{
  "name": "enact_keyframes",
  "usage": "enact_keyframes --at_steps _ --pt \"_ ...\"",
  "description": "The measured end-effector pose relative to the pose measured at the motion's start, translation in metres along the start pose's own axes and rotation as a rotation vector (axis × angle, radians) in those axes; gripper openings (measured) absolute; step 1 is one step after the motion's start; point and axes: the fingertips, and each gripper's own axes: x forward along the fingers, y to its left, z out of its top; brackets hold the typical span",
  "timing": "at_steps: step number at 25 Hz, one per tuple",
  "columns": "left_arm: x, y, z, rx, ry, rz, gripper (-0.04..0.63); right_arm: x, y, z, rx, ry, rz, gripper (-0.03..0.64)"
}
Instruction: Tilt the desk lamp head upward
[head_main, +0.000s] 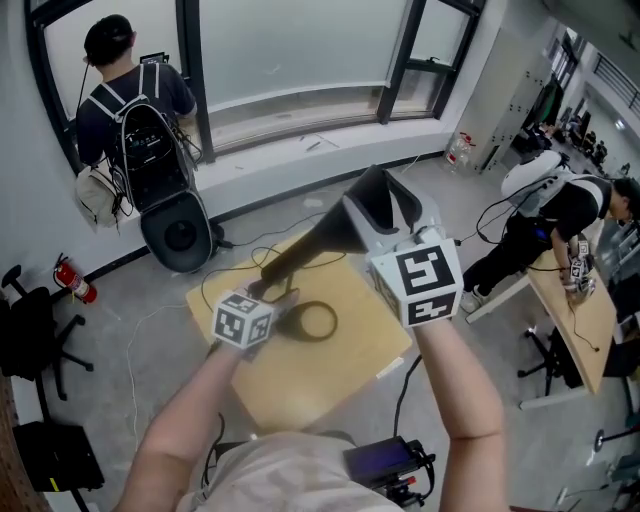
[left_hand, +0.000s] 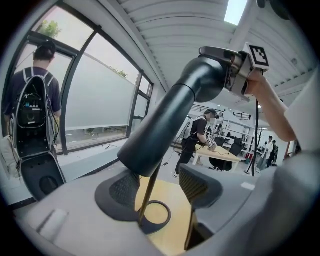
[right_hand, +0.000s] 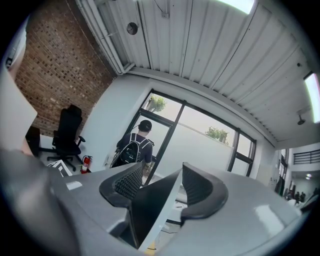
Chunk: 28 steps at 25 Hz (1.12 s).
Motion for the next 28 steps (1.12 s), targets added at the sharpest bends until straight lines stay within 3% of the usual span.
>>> enact_keyframes --at_steps 6,14,21,28 --pt "0.0 -0.005 -0.005 0.036 0.018 -0.061 0.232 -0.003 -0.002 -0.001 -0.006 -0.006 0.016 0.256" --pt "-0.022 0.005 -0.015 0.004 -0.022 -0.016 0.232 -0.022 -0.005 0.003 0.033 -0.067 0.013 0.249" --pt "-0.07 0.012 -0.031 -0.028 -0.086 0.016 0.227 -0.06 -0.012 0.018 0.07 -0.124 -0.063 0.209" --pt "-0.116 0.001 -0.05 -0.027 -0.154 -0.01 0.161 -0.115 0.009 -0.008 0.17 -0.117 -0.108 0.133"
